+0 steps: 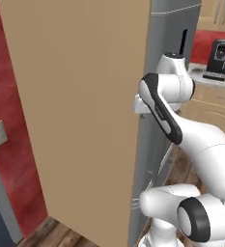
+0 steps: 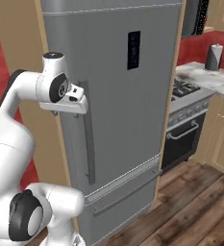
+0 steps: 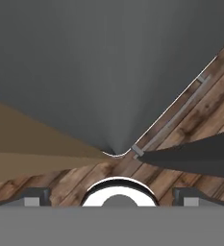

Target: There is a bowl on the dining counter. Grab a lemon wedge from the fridge and place it in the bowl. Then get the liquor bottle and glass cup from the cabinet and place them next to the bowl.

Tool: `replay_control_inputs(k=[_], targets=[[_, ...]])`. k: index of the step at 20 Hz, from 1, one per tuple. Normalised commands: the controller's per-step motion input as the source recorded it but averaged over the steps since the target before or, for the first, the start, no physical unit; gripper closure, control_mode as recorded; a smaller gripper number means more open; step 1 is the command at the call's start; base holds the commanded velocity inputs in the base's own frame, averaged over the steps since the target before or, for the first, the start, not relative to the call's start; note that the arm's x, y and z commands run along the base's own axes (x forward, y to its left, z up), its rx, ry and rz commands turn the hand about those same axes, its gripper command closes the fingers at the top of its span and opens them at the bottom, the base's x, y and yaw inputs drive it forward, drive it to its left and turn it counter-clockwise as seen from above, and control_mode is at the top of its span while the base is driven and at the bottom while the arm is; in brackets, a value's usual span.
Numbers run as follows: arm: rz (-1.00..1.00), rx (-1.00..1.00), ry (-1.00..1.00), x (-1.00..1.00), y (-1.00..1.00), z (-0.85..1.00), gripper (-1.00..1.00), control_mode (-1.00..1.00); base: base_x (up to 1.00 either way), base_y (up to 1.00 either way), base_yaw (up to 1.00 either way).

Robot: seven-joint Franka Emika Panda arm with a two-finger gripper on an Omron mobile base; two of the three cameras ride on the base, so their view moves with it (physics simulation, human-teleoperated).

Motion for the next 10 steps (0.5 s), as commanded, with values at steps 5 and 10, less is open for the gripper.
replay_control_inputs(k=[5,10], targets=[[0.00,0.00,0.00,0.00,0.00,0.00,-1.00,1.00,-0.67,0.12,-0.13],[0.00,0.00,0.00,0.00,0.00,0.00,-1.00,1.00,-0.62,0.32,-0.10]])
